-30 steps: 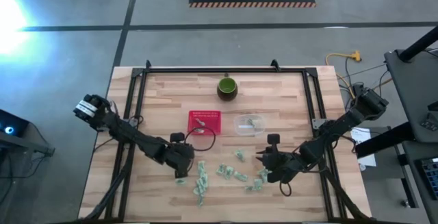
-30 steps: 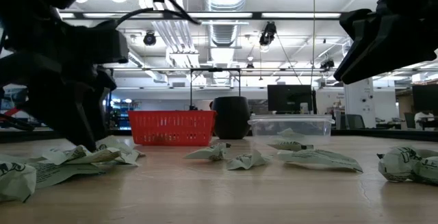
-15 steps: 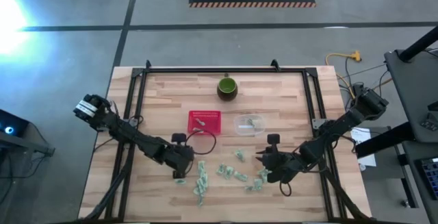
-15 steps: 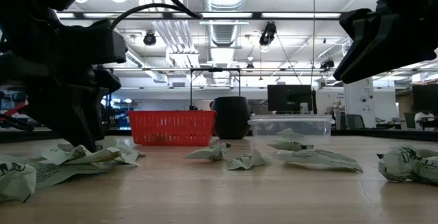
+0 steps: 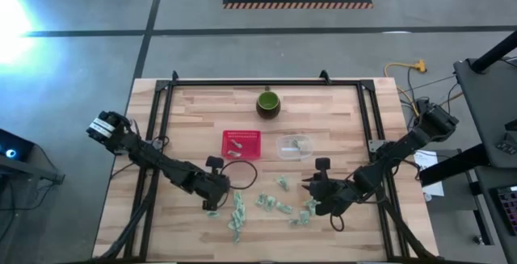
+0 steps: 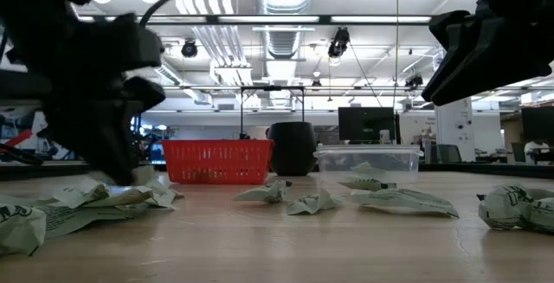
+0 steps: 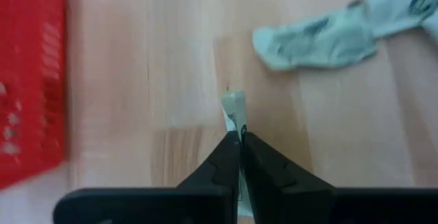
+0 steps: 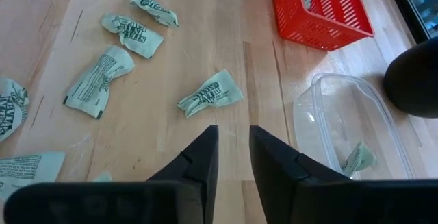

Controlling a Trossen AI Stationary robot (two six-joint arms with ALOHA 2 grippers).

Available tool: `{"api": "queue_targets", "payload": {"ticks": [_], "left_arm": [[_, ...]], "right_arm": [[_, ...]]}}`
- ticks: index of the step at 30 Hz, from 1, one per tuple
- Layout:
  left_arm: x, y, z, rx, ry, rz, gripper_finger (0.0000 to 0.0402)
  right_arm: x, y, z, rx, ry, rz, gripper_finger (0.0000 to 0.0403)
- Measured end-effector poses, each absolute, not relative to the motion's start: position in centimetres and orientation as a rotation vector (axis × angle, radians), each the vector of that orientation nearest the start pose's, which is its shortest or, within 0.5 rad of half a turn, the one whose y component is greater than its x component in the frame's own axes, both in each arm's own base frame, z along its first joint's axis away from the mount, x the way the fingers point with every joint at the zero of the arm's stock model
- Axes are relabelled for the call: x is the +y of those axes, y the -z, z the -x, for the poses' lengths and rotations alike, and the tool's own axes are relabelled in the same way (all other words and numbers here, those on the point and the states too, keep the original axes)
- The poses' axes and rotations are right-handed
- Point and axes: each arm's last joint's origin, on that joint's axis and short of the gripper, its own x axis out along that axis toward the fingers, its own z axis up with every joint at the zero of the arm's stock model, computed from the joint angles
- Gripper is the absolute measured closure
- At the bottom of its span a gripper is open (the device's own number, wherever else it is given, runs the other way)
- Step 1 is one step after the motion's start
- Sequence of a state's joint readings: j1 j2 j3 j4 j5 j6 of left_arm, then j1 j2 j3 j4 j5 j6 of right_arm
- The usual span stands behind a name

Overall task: Pick and place items into bin
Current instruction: Put the stevia packet into the red bin

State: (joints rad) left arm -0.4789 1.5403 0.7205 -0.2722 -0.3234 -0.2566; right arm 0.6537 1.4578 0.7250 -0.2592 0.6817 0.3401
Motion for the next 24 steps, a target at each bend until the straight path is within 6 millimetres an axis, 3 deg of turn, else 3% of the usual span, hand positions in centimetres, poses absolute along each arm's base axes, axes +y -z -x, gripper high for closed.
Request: {"api": "queue_targets", "payload": {"ticks": [12,24], "left_arm": [[-10.9,-17.5,-26.1,0.861,-0.107,-0.478,0.04],[-5.8,-19.5,-27.0,0.852,-0.266,-0.539,0.04]], "right_arm": [[14.5,-17.1,-21.9,0.752,0.154,0.294,0.0335],[14.3,-16.8,-21.7,0.76,0.156,0.299,0.0326]]}}
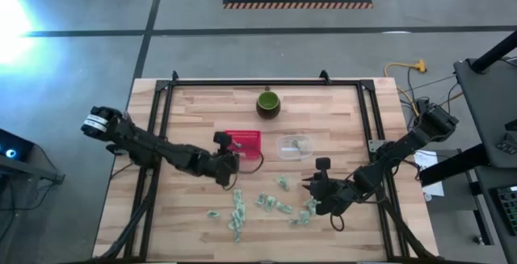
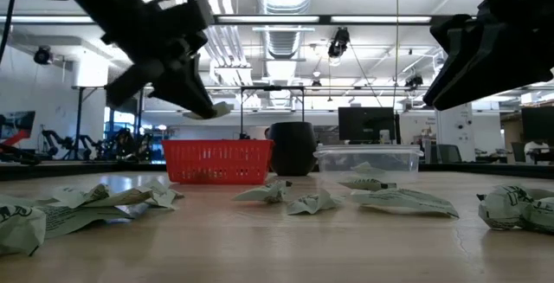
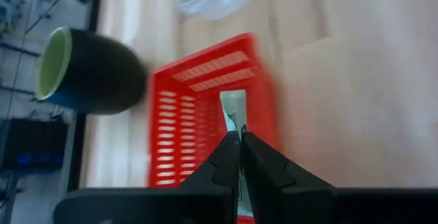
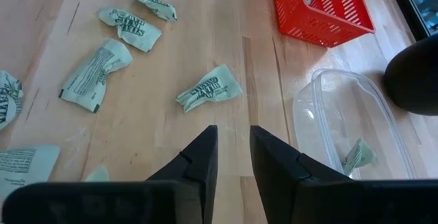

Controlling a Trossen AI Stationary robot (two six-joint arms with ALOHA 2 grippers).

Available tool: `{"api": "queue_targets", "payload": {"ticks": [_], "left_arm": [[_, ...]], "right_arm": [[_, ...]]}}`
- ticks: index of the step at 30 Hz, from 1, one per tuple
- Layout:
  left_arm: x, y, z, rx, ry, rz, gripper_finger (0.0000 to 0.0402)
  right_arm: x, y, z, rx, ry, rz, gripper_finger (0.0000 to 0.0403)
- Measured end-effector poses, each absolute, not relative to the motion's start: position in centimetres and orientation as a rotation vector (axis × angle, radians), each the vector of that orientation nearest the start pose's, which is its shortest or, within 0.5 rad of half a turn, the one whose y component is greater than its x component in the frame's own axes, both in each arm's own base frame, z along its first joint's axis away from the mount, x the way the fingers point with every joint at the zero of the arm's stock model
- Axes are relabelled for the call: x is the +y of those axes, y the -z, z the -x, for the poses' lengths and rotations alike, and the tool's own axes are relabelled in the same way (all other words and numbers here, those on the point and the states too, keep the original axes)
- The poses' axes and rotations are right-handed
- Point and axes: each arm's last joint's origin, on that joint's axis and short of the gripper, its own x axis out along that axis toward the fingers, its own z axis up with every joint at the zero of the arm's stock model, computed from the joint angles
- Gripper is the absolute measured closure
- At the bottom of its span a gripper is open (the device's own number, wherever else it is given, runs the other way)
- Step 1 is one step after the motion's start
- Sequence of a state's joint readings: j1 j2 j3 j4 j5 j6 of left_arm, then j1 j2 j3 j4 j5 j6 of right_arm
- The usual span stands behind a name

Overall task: Pick and place items into bin
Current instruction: Put the stevia packet into the red bin, then put the stevia packet into the transparent bin

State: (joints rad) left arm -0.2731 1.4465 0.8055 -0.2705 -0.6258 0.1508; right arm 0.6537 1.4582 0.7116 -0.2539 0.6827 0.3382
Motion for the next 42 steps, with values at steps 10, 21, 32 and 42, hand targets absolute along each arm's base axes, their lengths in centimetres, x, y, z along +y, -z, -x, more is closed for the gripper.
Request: {"api": "queue_targets", "payload": {"ticks": [10,21,32,42], "left_arm": [[-1.2,-19.8,-27.3,0.889,-0.314,-0.412,0.04],[-1.0,-19.4,-27.4,0.902,-0.308,-0.381,0.0396],[-1.0,-19.4,-27.4,0.902,-0.309,-0.381,0.0299],[-1.6,-20.4,-27.2,0.876,-0.313,-0.343,0.0279]], "right_arm": [[14.3,-16.7,-21.7,0.759,0.157,0.297,0.0332],[14.3,-16.7,-21.7,0.759,0.157,0.296,0.0331],[14.5,-16.9,-22.0,0.725,0.15,0.266,0.0328],[15.3,-16.0,-23.1,0.706,0.072,0.215,0.0325]]}}
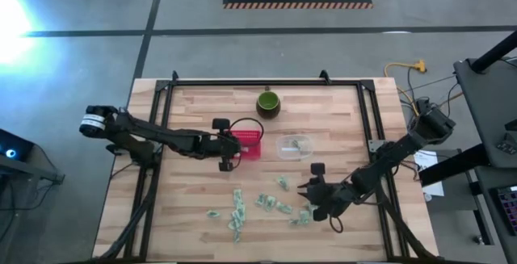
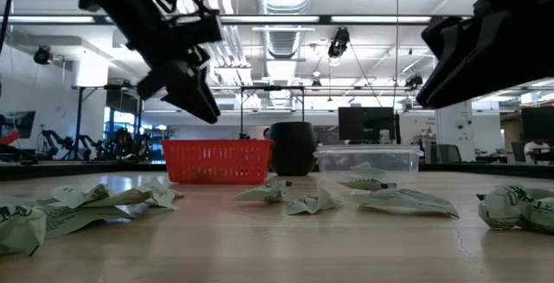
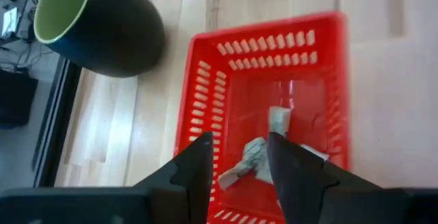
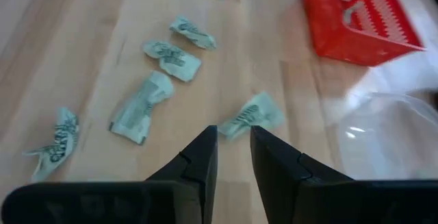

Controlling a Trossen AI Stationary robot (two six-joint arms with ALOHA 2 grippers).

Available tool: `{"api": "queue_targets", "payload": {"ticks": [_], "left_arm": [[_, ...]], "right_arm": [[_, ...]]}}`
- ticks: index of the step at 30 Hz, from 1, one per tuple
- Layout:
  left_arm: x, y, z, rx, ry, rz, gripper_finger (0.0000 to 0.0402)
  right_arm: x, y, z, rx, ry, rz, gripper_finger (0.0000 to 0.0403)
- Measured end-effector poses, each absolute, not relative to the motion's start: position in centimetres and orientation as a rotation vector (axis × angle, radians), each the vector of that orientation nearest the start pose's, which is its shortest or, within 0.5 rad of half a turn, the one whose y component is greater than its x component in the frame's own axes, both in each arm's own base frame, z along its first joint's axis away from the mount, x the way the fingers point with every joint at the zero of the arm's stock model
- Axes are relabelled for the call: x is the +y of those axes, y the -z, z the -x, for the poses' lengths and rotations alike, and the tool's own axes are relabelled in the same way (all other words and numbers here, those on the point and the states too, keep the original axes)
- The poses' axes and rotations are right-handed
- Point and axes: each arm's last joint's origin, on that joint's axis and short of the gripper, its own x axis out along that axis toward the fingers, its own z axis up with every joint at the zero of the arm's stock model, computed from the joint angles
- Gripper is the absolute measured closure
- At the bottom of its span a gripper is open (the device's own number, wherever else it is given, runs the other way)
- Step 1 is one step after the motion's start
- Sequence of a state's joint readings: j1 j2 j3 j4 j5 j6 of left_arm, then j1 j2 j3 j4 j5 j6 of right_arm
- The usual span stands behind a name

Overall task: Pick and place items into bin
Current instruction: Put the stevia packet into the transparent bin

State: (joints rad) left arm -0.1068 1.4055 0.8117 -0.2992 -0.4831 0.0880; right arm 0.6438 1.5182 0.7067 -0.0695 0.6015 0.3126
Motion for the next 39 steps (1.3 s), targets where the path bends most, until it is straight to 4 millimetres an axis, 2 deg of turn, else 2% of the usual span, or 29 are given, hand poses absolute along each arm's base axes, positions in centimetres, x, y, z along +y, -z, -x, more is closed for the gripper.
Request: {"api": "queue_targets", "payload": {"ticks": [6,14,21,26,33,39], "left_arm": [[-3.8,-22.4,-25.6,0.824,-0.251,-0.323,0.0279],[-7.2,-25.0,-21.8,0.693,-0.131,-0.283,0.0279],[-9.8,-26.0,-19.5,0.604,-0.064,-0.321,0.0279],[-11.0,-26.1,-18.8,0.579,-0.049,-0.351,0.0279],[-11.5,-26.2,-18.6,0.565,-0.026,-0.355,0.0279],[-11.7,-26.3,-18.5,0.559,-0.016,-0.356,0.0279]], "right_arm": [[15.1,-14.2,-24.7,0.721,0.089,0.227,0.0316],[14.0,-13.4,-26.8,0.742,0.118,0.12,0.0272],[13.4,-12.2,-27.6,0.769,0.126,0.095,0.0231],[13.2,-12.0,-27.8,0.774,0.141,0.073,0.0217],[13.1,-12.0,-27.8,0.774,0.152,0.053,0.0215],[12.7,-10.5,-28.3,0.825,0.161,0.058,0.0214]]}}
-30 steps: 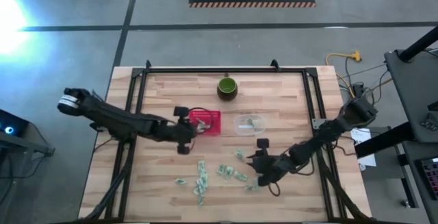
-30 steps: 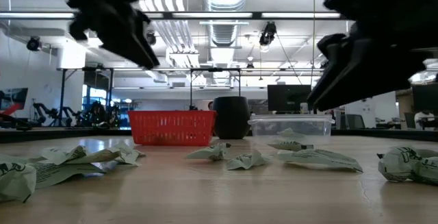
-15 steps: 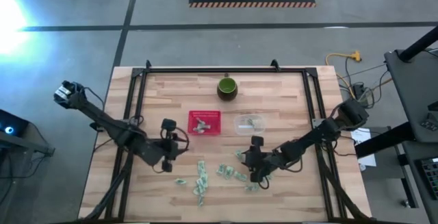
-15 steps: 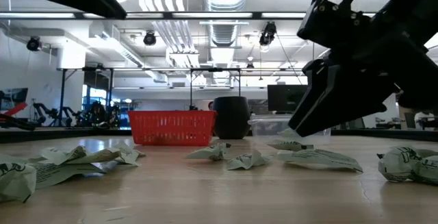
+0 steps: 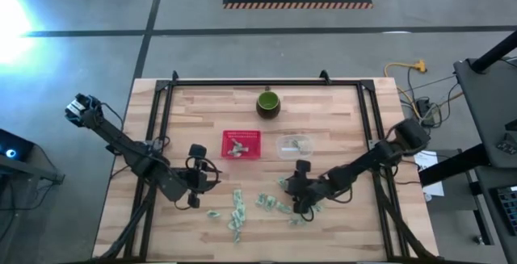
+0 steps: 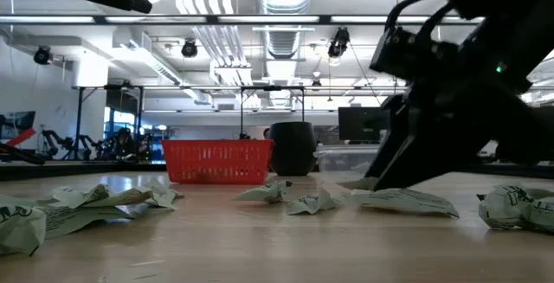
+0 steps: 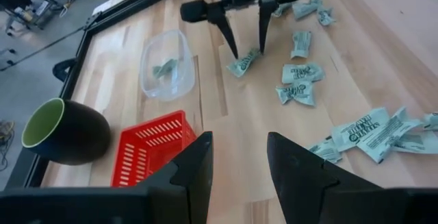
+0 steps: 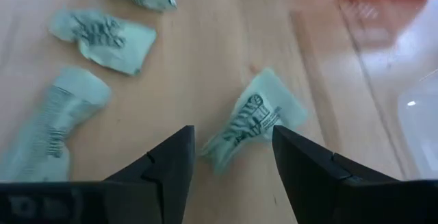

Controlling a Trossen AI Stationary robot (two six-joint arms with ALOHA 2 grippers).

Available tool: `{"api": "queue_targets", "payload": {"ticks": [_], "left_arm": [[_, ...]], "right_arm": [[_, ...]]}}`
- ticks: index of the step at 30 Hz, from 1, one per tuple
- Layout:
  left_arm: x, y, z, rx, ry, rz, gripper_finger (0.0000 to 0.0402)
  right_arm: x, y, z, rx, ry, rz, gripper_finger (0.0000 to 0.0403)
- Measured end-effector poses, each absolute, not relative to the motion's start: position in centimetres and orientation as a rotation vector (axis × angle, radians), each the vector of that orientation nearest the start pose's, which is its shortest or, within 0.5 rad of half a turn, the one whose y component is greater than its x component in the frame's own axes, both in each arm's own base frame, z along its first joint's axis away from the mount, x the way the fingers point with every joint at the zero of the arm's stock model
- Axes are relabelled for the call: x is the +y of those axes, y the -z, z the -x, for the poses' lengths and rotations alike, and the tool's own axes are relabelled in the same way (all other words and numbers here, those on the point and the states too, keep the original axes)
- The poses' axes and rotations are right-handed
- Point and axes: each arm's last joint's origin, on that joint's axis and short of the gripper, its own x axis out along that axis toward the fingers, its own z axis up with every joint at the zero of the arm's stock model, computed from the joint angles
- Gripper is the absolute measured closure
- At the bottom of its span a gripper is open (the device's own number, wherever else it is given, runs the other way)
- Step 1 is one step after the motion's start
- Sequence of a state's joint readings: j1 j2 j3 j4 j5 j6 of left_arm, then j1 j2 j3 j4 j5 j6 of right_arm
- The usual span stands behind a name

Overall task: Pick and place items into bin
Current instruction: Put the stevia packet into the transparent bin

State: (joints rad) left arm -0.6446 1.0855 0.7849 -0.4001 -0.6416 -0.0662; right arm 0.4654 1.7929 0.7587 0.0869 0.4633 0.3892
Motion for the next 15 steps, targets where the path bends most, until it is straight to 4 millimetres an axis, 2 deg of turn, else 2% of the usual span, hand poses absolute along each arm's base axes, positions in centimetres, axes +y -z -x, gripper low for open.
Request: {"api": "queue_targets", "payload": {"ticks": [8,15], "left_arm": [[-11.84,-26.28,-18.46,0.559,-0.011,-0.358,0.0279],[-11.83,-26.28,-18.46,0.559,-0.011,-0.358,0.0278]], "right_arm": [[12.45,-10.26,-28.61,0.834,0.169,0.058,0.0225],[12.43,-10.28,-28.58,0.84,0.151,0.104,0.0281]]}}
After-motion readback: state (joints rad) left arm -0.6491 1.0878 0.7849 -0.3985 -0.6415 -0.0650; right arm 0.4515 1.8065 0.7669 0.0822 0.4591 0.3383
